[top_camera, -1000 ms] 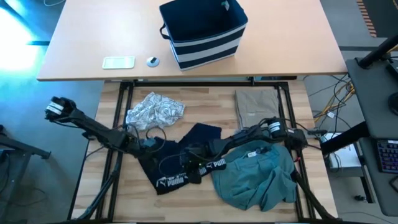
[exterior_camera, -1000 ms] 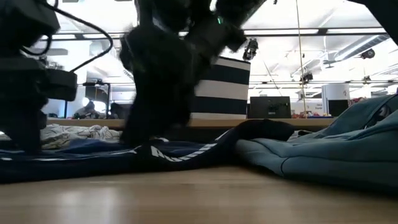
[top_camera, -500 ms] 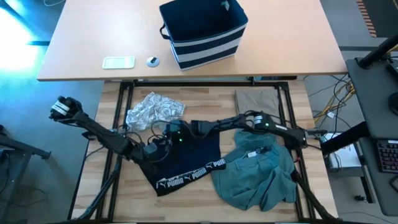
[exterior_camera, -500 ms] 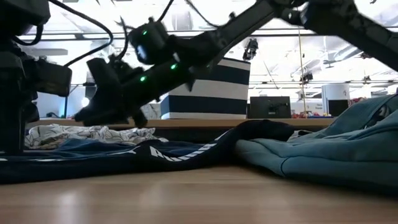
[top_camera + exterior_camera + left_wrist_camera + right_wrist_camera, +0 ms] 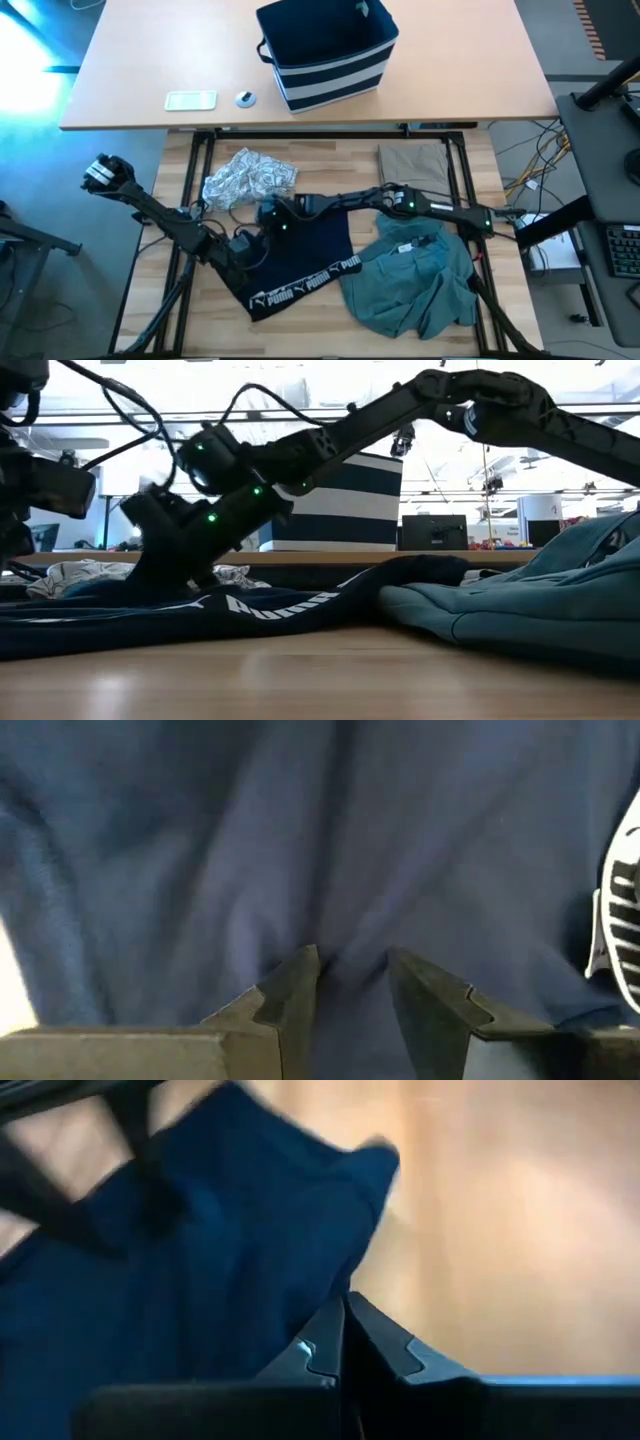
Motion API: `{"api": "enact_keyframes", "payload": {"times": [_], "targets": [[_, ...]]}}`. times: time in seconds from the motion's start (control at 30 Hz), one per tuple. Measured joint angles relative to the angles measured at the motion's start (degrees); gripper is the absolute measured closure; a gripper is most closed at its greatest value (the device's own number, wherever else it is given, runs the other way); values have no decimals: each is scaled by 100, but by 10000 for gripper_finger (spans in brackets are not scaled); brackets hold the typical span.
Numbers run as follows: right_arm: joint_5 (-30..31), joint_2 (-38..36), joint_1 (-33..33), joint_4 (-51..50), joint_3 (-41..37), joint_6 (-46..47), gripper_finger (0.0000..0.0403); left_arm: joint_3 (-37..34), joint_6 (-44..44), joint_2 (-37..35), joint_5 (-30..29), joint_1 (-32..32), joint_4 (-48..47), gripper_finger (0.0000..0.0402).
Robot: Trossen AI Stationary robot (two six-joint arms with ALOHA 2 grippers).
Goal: Fold Laundry from Bin
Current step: Fold the blue boxer
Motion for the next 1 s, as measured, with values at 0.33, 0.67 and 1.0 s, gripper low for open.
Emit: {"api": "enact_keyframes", "payload": {"times": [0.33,0.67,1.0], "targets": [[-583,-34,336,197,162,-392,394,-7,-210,-38,-21,-7,-130,286],[187,12,736,-332,123,-1044,394,-9,-366,-42,9,-4,-141,286],[1329,-456,288,-1567,108,-1426,394,24,-550,-42,122,-73,-176,285]]}}
